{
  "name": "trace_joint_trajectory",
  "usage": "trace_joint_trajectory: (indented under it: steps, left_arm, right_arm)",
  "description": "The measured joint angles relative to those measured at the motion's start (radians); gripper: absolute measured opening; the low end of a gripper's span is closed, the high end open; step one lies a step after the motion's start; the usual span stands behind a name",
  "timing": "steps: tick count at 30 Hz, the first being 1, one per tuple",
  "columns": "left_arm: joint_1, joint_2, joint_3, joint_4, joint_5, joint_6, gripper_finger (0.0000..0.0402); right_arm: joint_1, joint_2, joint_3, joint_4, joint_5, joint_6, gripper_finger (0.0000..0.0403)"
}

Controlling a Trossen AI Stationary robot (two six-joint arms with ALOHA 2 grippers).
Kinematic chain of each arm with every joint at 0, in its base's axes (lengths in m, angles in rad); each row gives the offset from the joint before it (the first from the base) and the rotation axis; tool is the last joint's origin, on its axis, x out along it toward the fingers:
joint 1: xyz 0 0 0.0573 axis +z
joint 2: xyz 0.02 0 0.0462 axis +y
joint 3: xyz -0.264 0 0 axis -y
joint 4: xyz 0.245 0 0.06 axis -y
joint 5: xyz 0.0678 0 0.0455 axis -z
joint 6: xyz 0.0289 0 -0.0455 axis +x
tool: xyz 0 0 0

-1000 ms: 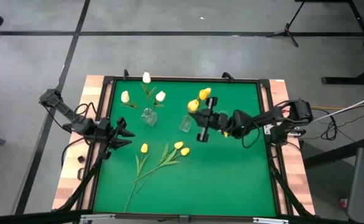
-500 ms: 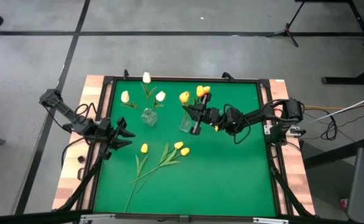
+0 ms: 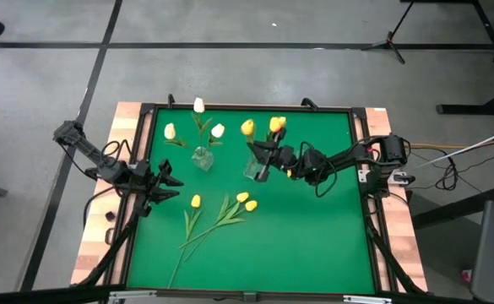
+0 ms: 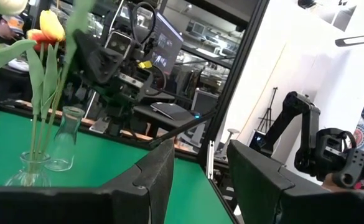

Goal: Sort flowers into vase by color
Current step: Put the yellow red flower into the middle transparent vase

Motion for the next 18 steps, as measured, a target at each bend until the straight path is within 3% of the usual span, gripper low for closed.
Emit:
trace_joint_trajectory:
  steps: [10, 18]
  left_arm:
    - [0.000, 0.000, 0.000, -0.005, 0.000, -0.001, 0.0147]
    - [0.000, 0.000, 0.000, -0.005, 0.000, -0.005, 0.0147]
  right_arm:
    - [0.000, 0.000, -0.001, -0.092, 0.032, 0.035, 0.0114]
    - [0.001, 0.000, -0.001, -0.138, 0.051, 0.077, 0.0149]
